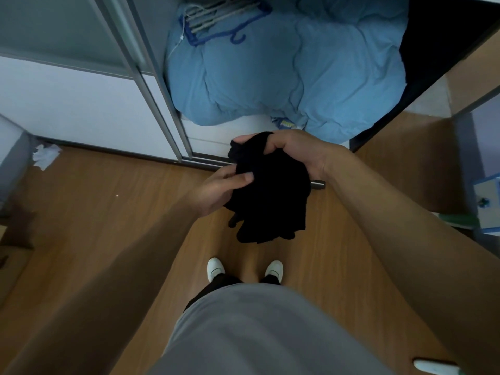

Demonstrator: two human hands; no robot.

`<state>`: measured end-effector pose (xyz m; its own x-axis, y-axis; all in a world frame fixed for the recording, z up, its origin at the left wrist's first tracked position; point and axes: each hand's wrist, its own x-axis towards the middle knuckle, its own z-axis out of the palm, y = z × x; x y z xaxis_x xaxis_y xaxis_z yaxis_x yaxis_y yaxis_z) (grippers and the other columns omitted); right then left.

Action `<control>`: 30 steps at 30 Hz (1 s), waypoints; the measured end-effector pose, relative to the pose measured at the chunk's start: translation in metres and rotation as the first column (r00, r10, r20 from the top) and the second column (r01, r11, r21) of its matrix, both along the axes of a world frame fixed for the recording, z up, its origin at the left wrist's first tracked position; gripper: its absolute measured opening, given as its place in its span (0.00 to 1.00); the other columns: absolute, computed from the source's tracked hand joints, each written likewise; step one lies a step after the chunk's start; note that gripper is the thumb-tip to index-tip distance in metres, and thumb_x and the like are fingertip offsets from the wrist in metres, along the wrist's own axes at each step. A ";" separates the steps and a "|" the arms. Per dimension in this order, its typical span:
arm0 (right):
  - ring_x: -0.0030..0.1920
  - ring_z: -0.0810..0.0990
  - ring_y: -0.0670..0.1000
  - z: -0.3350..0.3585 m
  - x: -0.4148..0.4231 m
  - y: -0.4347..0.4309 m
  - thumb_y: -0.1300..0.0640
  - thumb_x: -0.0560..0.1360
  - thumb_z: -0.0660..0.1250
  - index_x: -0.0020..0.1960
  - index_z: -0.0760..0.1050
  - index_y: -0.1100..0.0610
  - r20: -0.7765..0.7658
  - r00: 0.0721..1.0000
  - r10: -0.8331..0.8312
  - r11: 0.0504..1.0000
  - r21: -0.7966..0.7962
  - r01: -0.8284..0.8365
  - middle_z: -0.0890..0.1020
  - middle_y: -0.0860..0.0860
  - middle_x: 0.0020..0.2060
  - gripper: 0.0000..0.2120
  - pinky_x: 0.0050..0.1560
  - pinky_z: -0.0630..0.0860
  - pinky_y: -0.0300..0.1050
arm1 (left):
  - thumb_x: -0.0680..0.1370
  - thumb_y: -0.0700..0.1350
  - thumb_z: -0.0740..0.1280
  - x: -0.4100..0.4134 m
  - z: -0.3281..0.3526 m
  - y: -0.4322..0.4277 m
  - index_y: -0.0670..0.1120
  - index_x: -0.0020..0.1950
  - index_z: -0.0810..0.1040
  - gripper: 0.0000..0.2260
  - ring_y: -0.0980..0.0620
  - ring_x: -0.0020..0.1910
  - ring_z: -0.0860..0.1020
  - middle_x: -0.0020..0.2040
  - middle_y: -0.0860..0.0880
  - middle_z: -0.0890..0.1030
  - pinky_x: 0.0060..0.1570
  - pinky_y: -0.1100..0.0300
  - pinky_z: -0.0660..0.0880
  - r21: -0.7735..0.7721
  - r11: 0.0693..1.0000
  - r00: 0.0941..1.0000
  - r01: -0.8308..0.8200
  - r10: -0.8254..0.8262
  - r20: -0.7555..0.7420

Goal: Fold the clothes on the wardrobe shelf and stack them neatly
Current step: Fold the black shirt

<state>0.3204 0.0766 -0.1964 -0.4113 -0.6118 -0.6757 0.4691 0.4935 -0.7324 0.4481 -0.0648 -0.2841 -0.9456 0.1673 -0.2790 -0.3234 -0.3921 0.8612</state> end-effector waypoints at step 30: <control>0.64 0.80 0.53 -0.108 0.014 0.045 0.38 0.72 0.73 0.64 0.81 0.51 0.218 0.938 -0.270 0.926 -0.210 0.315 0.81 0.53 0.63 0.25 0.66 0.74 0.48 | 0.82 0.52 0.64 -0.028 0.053 -0.012 0.42 0.66 0.77 0.18 0.43 0.61 0.81 0.61 0.43 0.83 0.61 0.49 0.77 0.064 0.901 0.881 -0.429 0.401 0.252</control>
<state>0.3345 0.1220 -0.3043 -0.4804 -0.6348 -0.6052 0.7016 0.1359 -0.6995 0.4201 -0.0768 -0.2308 -0.8484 -0.1824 -0.4970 -0.2902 -0.6250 0.7247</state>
